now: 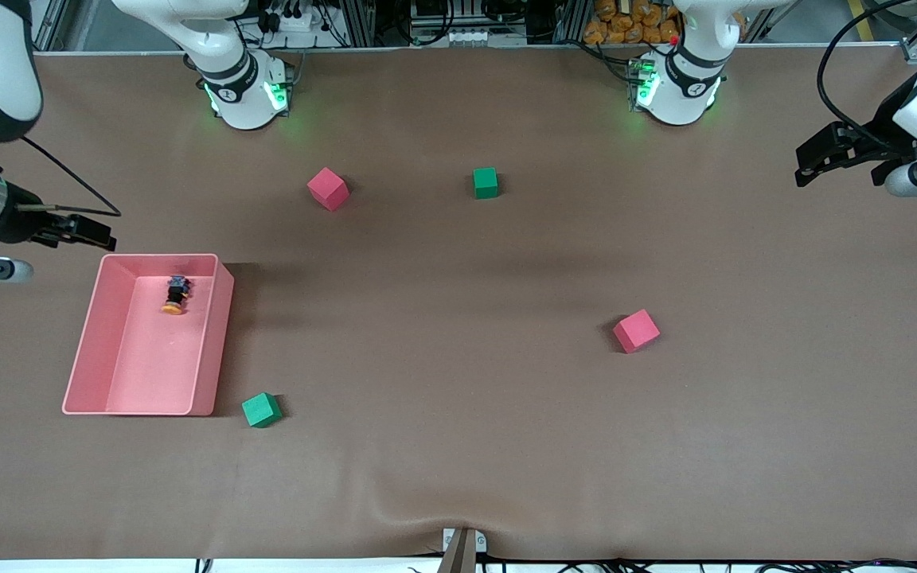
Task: Place and upright button with both arms
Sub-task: 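Reach the right gripper down into the pink tray toward the button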
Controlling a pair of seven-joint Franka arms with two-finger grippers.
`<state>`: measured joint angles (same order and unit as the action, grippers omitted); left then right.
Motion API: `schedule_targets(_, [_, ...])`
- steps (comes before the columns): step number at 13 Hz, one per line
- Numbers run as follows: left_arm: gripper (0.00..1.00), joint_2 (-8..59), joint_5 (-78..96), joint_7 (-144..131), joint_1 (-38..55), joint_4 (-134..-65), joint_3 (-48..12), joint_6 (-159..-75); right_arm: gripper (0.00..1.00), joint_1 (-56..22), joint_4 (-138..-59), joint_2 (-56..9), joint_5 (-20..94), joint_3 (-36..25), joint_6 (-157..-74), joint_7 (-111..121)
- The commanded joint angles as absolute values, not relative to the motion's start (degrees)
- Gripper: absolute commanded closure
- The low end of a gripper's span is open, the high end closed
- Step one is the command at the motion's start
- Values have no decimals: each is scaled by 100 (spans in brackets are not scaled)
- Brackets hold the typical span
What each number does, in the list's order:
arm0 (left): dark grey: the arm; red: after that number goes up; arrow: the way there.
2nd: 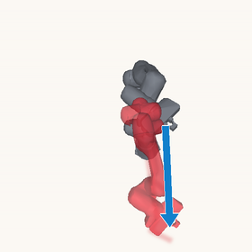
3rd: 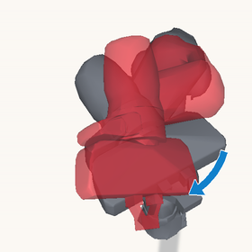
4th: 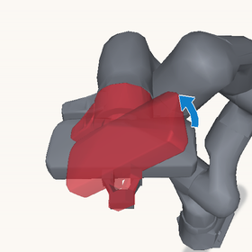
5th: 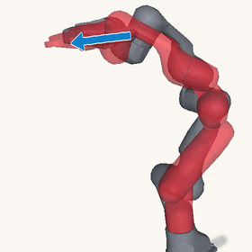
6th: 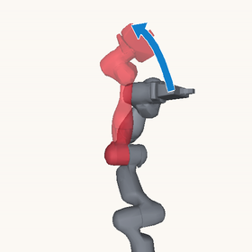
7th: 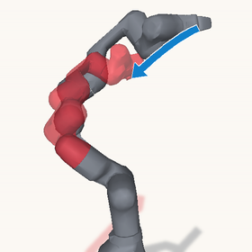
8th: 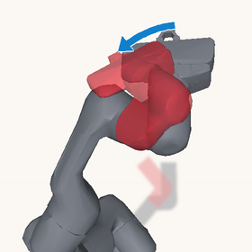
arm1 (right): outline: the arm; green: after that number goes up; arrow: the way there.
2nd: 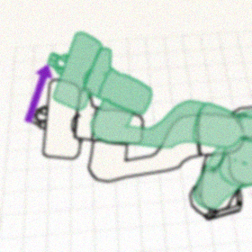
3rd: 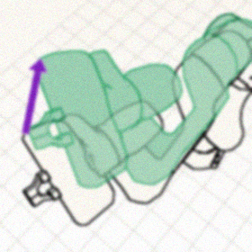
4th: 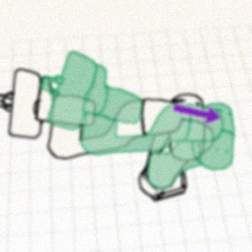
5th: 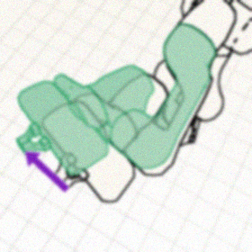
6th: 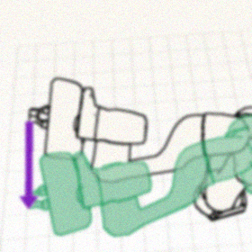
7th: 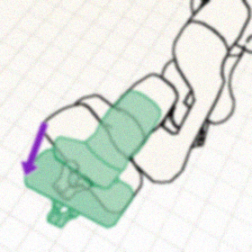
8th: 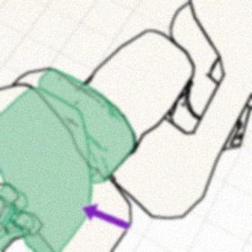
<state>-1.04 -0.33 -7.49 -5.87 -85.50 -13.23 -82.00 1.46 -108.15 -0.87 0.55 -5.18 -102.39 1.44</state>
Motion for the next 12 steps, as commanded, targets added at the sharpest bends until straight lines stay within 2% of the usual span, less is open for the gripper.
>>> schedule_targets(1, [0,-88,-26,-615,-624,-8464,-1336,-8217,0,237,-11319,-52,-175,-492,-10809,202])
schedule_targets(6, [0,-53,-62,-615,-624,-8490,-1327,-8306,0,307,-12224,-219,-351,-492,-12064,202])
schedule_targets(9, [0,-149,-62,-607,-650,-8543,-1283,-8201,0,439,-12673,-640,-360,-492,-12988,211])
schedule_targets(12, [0,-228,-53,-423,-861,-8552,-1283,-8095,0,510,-12797,-1115,-352,-483,-13577,378])
